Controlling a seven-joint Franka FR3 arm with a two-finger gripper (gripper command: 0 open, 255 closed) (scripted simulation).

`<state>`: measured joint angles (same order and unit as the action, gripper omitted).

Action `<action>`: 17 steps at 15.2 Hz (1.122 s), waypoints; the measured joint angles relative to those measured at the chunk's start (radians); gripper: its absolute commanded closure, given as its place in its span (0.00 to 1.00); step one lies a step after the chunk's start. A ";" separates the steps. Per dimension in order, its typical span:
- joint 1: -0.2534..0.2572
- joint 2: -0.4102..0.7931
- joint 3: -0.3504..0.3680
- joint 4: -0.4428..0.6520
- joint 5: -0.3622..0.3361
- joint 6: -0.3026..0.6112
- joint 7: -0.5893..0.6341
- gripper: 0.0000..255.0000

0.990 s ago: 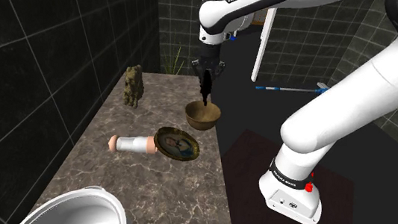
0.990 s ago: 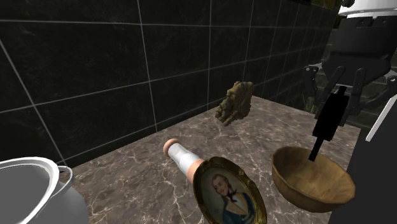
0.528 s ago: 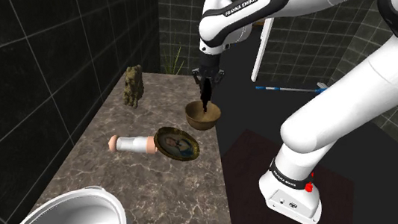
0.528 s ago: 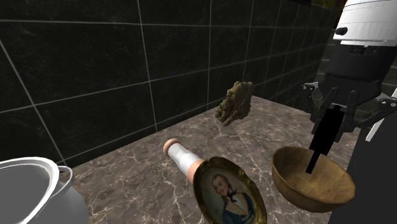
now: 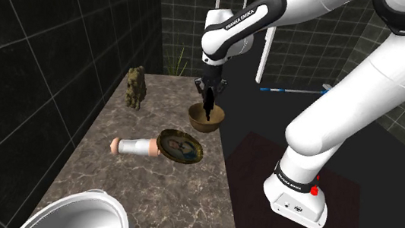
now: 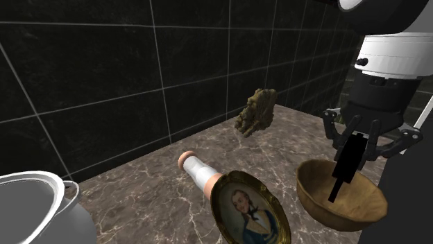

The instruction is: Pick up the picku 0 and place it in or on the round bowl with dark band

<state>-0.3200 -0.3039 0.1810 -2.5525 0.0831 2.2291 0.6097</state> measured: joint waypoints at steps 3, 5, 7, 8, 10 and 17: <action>0.001 0.002 0.001 -0.002 0.000 0.004 0.001 1.00; 0.001 0.002 0.001 -0.002 0.000 0.004 0.001 1.00; 0.001 0.002 0.001 -0.002 0.000 0.004 0.001 0.00; 0.001 0.002 0.001 -0.002 0.000 0.004 0.001 0.00; 0.001 0.002 0.001 -0.002 0.000 0.004 0.001 0.00; 0.001 -0.061 -0.007 0.067 0.002 -0.125 -0.002 0.00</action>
<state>-0.3187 -0.3650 0.1736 -2.4859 0.0851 2.1041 0.6082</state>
